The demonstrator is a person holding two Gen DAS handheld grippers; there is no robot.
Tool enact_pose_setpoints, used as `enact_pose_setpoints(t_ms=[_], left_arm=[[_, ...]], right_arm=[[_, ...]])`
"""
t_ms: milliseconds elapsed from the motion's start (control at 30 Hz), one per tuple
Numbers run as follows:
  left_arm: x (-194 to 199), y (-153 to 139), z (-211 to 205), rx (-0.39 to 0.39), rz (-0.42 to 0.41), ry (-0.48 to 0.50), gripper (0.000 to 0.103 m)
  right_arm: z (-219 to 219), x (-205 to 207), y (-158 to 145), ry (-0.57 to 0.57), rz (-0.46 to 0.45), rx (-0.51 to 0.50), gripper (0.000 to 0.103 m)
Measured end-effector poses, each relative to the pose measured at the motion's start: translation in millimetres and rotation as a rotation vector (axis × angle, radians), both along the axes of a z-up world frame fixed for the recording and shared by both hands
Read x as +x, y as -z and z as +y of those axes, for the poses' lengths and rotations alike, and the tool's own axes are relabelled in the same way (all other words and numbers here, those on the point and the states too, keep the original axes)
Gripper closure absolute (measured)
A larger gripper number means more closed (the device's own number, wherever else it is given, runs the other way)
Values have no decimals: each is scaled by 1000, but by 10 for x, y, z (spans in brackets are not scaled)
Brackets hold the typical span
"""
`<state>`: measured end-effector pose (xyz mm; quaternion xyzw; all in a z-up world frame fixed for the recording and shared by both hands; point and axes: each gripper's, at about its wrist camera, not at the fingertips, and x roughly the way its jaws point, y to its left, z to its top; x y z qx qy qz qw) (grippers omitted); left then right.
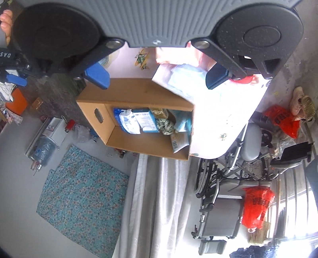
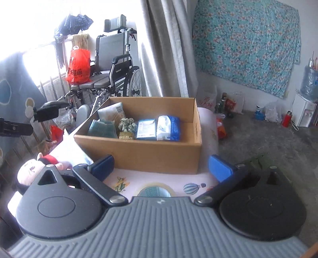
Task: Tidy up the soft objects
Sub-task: 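Lift both tools out of the box and move back over the table, then grasp the blue mask bag with the left tool while the right tool grasps the white tape roll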
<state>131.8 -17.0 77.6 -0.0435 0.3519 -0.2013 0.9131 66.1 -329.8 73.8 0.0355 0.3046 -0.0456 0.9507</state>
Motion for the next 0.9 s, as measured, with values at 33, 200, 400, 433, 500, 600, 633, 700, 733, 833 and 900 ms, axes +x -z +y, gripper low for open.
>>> enact_pose_setpoints(t_ms=[33,200,400,433,500,600,633,700,733,833,900], left_arm=[[-92,30,50,6,2,-12,0],[-547,172,412,-18,48,-65,0],[-829,275,788,-8,44,-115,0],[-850,286,832,-2,37,-125,0],[-893,318,929,16,16,-151,0],[-872,381,1015,45,16,-170,0],[-848,394,1022,51,17,-172,0],[-805,420,1015,55,17,-160,0],[-760,431,990,54,15,-142,0],[-545,472,912,34,40,-123,0],[-322,506,884,-23,82,-129,0]], right_arm=[[66,-47,18,-13,10,-12,1],[488,-259,78,-72,46,-34,1],[916,-258,-3,-159,32,-16,1],[988,-237,-73,-176,18,-4,1],[1090,-202,-145,-207,3,19,1],[1231,-100,-238,-280,-17,87,1],[1257,-71,-241,-306,-25,117,1],[1316,28,-215,-329,-11,178,1],[1345,97,-189,-326,7,198,1],[1376,316,-69,-294,47,234,1],[1373,493,37,-278,58,256,1]])
